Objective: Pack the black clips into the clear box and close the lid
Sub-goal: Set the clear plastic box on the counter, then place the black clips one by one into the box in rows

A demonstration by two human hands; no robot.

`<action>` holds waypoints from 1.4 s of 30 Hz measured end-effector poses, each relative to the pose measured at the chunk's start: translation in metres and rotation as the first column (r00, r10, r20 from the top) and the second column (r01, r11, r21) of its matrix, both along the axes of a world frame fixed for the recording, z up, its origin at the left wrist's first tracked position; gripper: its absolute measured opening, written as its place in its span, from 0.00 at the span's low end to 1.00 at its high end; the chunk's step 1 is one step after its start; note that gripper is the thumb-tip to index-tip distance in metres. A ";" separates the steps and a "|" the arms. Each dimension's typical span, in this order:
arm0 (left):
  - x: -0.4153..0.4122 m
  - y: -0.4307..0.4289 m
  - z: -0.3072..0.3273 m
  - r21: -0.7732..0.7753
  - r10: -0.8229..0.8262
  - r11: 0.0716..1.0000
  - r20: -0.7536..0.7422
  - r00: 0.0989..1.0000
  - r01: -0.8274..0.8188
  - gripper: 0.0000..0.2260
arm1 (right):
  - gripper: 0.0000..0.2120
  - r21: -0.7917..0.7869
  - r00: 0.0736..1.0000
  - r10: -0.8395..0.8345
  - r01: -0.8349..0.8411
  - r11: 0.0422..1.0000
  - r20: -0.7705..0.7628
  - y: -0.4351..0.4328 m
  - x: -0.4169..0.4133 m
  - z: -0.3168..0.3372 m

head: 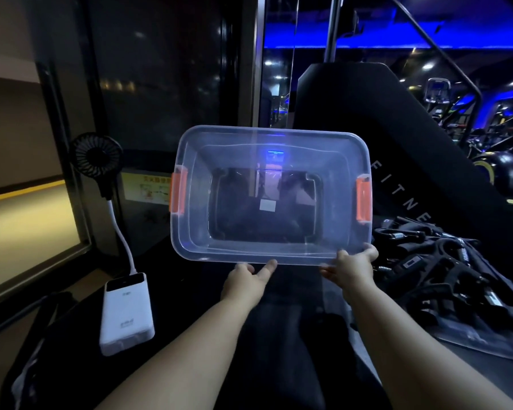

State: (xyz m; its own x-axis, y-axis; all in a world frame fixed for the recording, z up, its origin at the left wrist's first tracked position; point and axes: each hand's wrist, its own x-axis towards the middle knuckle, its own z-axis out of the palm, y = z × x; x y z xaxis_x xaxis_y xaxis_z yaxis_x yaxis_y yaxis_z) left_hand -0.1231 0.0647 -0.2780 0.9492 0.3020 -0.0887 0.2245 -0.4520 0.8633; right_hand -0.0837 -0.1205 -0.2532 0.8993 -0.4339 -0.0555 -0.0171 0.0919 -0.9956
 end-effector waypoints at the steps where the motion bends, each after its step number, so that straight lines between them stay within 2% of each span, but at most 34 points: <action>1: 0.002 -0.002 0.001 -0.052 0.038 0.998 0.011 0.999 -0.038 0.31 | 0.21 -0.007 1.000 -0.001 0.001 1.000 0.004 0.000 0.000 0.000; 5: 0.005 -0.023 0.003 -0.140 0.219 0.968 0.051 0.974 -0.210 0.29 | 0.20 -0.016 1.000 0.006 -0.005 1.000 0.026 -0.002 0.003 -0.002; 8: 0.005 -0.045 0.004 -0.455 0.348 0.855 0.152 0.925 -0.247 0.23 | 0.21 -0.028 1.000 0.007 -0.007 1.000 0.026 -0.003 0.005 -0.002; 10: 0.008 -0.055 0.005 -0.595 0.405 0.769 0.169 0.899 -0.234 0.22 | 0.23 -0.060 1.000 -0.019 0.020 0.998 0.012 -0.001 0.002 -0.001; 14: 0.014 -0.065 -0.002 -0.727 0.403 0.661 0.138 0.905 -0.184 0.21 | 0.31 -0.143 0.999 -0.025 0.019 0.990 -0.038 -0.006 -0.001 0.002; 16: 0.014 -0.066 -0.005 -0.785 0.392 0.605 0.148 0.908 -0.133 0.19 | 0.26 -0.194 0.997 0.009 -0.023 0.981 -0.071 -0.011 -0.008 0.008; 19: 0.017 -0.062 -0.009 -0.795 0.371 0.600 0.178 0.911 -0.089 0.18 | 0.21 -0.325 0.994 0.075 -0.095 0.941 -0.074 -0.024 -0.016 0.010; 21: 0.017 -0.060 -0.011 -0.799 0.360 0.598 0.200 0.911 -0.060 0.18 | 0.18 -0.489 0.994 0.103 -0.111 0.865 -0.044 -0.030 -0.027 0.013; 23: 0.017 -0.060 -0.013 -0.795 0.358 0.604 0.217 0.908 -0.048 0.15 | 0.15 -0.658 0.993 0.114 -0.085 0.748 0.002 -0.038 -0.040 0.016; 25: 0.016 -0.061 -0.014 -0.786 0.364 0.616 0.229 0.903 -0.048 0.13 | 0.15 -0.776 0.990 0.102 0.012 0.630 0.098 -0.047 -0.052 0.017; 27: 0.015 -0.062 -0.014 -0.780 0.367 0.625 0.238 0.899 -0.048 0.12 | 0.13 -0.821 0.966 0.099 0.146 0.552 0.239 -0.059 -0.060 0.011; 28: 0.015 -0.062 -0.015 -0.775 0.365 0.630 0.241 0.899 -0.047 0.12 | 0.11 -0.849 0.943 0.101 0.233 0.475 0.316 -0.065 -0.061 0.006; 30: 0.015 -0.062 -0.015 -0.769 0.361 0.638 0.247 0.899 -0.045 0.12 | 0.07 -0.910 0.925 0.113 0.327 0.254 0.364 -0.079 -0.060 -0.005; 32: 0.016 -0.062 -0.016 -0.764 0.360 0.643 0.253 0.898 -0.043 0.13 | 0.09 -0.955 0.957 0.061 0.274 0.115 0.283 -0.090 -0.057 -0.015; 36: 0.017 -0.062 -0.017 -0.759 0.357 0.650 0.268 0.895 -0.032 0.14 | 0.18 -0.984 0.984 0.032 0.175 -0.037 0.174 -0.098 -0.059 -0.027; 42: 0.017 -0.061 -0.018 -0.761 0.355 0.648 0.250 0.901 -0.044 0.17 | 0.27 -0.985 0.987 0.020 0.160 -0.056 0.160 -0.099 -0.062 -0.030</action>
